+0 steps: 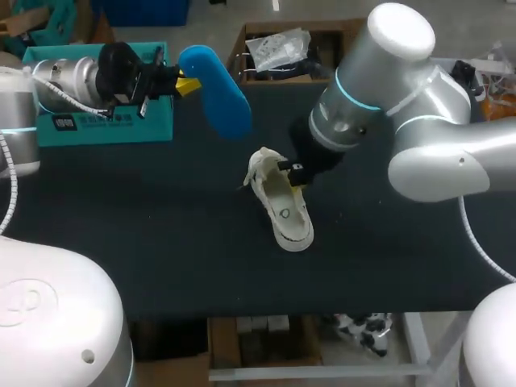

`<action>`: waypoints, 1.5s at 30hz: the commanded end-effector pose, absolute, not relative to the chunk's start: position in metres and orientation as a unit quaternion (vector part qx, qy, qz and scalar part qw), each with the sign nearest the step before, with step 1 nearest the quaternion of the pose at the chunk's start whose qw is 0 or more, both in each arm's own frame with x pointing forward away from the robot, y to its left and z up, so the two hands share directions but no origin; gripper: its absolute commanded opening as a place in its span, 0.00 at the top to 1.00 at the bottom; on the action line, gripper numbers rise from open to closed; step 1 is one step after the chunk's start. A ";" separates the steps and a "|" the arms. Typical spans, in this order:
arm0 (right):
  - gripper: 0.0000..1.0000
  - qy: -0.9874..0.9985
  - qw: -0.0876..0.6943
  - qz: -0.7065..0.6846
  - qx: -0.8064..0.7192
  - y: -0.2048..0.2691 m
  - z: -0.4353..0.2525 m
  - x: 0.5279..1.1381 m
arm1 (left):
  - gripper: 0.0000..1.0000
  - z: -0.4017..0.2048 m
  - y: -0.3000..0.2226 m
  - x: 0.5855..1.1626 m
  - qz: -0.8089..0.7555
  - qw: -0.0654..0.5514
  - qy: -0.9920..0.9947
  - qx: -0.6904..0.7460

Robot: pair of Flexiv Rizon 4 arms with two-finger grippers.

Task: Open the shoe tongue, take the insole out of the shoe, put the insole back into the shoe, and pack the shoe into the shoebox

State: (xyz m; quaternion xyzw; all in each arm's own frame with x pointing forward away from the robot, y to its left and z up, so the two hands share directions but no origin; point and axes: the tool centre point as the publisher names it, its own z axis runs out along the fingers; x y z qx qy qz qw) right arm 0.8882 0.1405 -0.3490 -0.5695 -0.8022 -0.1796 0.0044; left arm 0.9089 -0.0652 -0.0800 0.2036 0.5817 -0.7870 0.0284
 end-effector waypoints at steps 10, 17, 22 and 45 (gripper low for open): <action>1.00 -0.787 -0.020 -0.212 -0.579 0.128 -0.349 0.881 | 1.00 -0.086 -0.076 0.910 -0.789 0.017 0.578 0.208; 0.00 -0.787 -0.033 -0.218 -0.576 0.120 -0.343 0.879 | 1.00 -0.088 -0.087 0.904 -0.791 0.004 0.575 0.208; 0.00 -0.788 -0.040 -0.237 -0.567 0.108 -0.326 0.870 | 1.00 -0.091 -0.094 0.895 -0.796 -0.037 0.580 0.167; 0.00 -0.771 0.049 -0.268 -0.576 0.090 -0.289 0.861 | 1.00 -0.086 -0.099 0.860 -0.806 -0.078 0.586 0.027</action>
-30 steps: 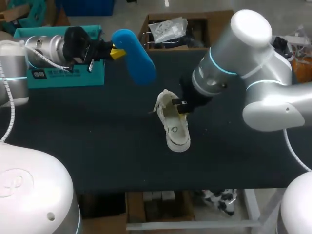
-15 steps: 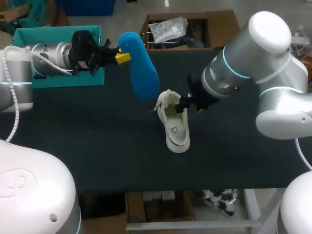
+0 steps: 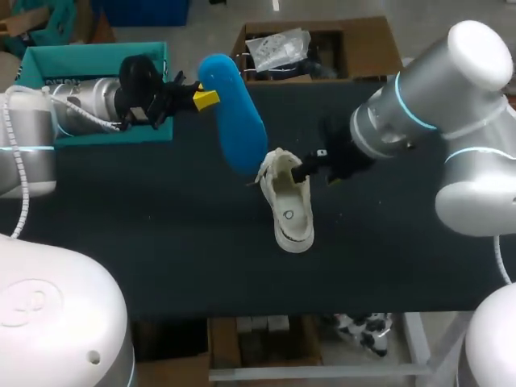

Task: Open the shoe tongue, take the insole out of the shoe, put the insole back into the shoe, and pack the shoe into the shoebox

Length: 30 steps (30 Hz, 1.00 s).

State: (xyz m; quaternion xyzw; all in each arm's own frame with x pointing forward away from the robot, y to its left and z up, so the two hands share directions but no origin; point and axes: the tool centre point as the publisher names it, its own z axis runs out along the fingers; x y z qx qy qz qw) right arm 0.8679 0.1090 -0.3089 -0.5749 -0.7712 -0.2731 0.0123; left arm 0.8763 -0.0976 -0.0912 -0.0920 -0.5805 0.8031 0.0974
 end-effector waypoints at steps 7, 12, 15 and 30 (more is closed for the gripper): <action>0.00 -0.722 0.151 -0.282 -0.614 0.081 -0.280 0.849 | 1.00 -0.089 -0.098 0.857 0.799 0.113 -0.589 0.054; 0.00 -0.684 0.216 -0.302 -0.628 0.079 -0.283 0.843 | 1.00 -0.090 -0.103 0.848 0.785 0.130 -0.602 0.072; 0.00 -0.684 0.216 -0.302 -0.628 0.079 -0.283 0.843 | 1.00 -0.090 -0.103 0.848 0.785 0.130 -0.602 0.072; 0.00 -0.636 0.258 -0.291 -0.666 0.075 -0.285 0.838 | 1.00 -0.106 -0.133 0.842 0.786 0.148 -0.590 0.109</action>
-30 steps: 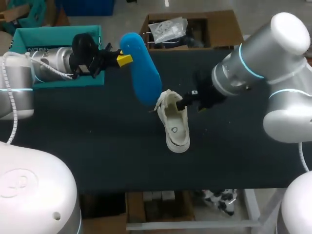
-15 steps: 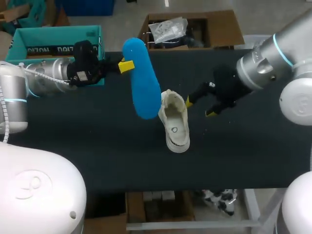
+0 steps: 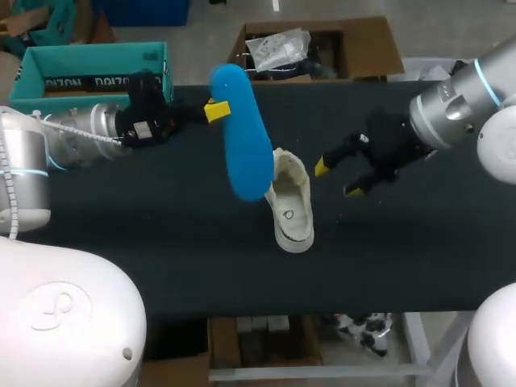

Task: Open the shoe tongue, take the insole out of the shoe, put the insole back into the shoe, and pack the shoe into the shoebox

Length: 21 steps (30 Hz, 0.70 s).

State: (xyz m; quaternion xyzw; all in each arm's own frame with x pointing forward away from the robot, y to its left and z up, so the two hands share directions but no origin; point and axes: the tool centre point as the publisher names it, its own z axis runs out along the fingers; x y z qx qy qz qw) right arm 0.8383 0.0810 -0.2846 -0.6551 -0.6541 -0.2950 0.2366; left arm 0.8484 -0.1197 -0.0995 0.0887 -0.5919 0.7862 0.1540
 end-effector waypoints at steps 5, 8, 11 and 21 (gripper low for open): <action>0.00 -0.583 0.292 -0.296 -0.698 0.063 -0.290 0.824 | 1.00 -0.109 -0.137 0.833 0.773 0.169 -0.598 0.128; 0.00 -0.564 0.304 -0.298 -0.707 0.059 -0.294 0.818 | 1.00 -0.110 -0.140 0.828 0.767 0.181 -0.601 0.130; 0.00 -0.545 0.323 -0.303 -0.712 0.059 -0.296 0.813 | 1.00 -0.113 -0.143 0.823 0.759 0.201 -0.603 0.139; 0.00 -0.545 0.336 -0.304 -0.705 0.062 -0.298 0.813 | 1.00 -0.116 -0.146 0.821 0.751 0.196 -0.615 0.139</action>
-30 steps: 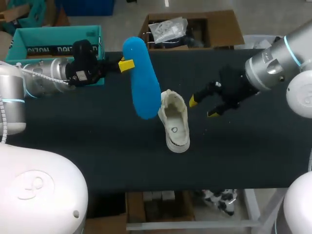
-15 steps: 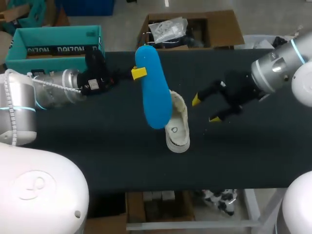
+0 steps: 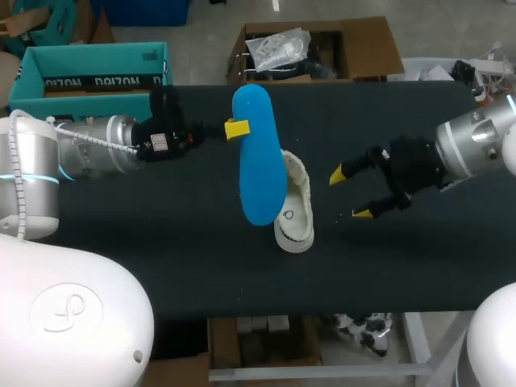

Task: Open the shoe tongue, take the insole out of the shoe, put the insole back into the shoe, and pack the shoe into the shoebox

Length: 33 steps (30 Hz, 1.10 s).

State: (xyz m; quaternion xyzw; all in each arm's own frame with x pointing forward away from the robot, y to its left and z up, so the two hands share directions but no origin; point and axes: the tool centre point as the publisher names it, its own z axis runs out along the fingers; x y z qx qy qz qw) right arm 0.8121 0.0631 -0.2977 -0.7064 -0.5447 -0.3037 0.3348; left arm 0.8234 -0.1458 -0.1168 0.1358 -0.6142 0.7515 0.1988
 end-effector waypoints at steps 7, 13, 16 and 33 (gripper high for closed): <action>0.00 -0.545 0.336 -0.304 -0.705 0.062 -0.298 0.813 | 1.00 -0.116 -0.146 0.821 0.751 0.196 -0.615 0.139; 0.00 -0.484 0.396 -0.297 -0.721 0.081 -0.294 0.809 | 1.00 -0.116 -0.146 0.821 0.751 0.196 -0.615 0.139; 0.00 -0.456 0.418 -0.286 -0.732 0.085 -0.297 0.800 | 1.00 -0.116 -0.146 0.821 0.751 0.196 -0.615 0.139; 0.00 -0.411 0.434 -0.275 -0.753 0.086 -0.302 0.785 | 1.00 -0.116 -0.146 0.821 0.751 0.196 -0.615 0.139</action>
